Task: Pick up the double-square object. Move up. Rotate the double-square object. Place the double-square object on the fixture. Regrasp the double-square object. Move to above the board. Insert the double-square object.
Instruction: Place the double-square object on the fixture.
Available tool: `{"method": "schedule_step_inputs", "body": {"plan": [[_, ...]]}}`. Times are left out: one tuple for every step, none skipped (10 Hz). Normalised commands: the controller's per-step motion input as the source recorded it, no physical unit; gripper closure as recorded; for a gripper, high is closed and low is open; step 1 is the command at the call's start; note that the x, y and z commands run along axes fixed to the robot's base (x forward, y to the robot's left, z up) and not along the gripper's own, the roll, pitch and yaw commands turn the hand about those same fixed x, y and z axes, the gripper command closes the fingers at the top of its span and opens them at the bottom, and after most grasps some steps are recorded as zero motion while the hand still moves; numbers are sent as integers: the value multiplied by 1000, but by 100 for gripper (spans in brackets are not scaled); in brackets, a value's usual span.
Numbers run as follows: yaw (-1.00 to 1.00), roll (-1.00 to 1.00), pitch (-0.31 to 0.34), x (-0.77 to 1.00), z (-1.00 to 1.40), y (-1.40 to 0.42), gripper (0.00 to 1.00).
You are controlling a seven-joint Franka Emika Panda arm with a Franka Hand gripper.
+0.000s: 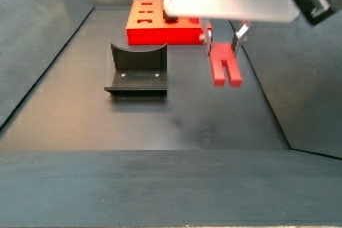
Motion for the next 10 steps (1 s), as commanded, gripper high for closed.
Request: {"method": "schedule_step_inputs", "body": {"plan": [[-14,87,50,-29,1000,9,100],[-5,94,55,-32,1000,9,100],[1,107,59,-23,816,10,100],[7,114,66,-17,672,7,100],[13,118,76,-10,516,5,100],[20,122,84,-2,319,4,100],[391,-247,368,1000,207,-89,100],[383,-249,374,1000,155,-89,100],[223,-234,302,1000,135,-69,100],[163,-220,264,1000,125,-64,100]]}}
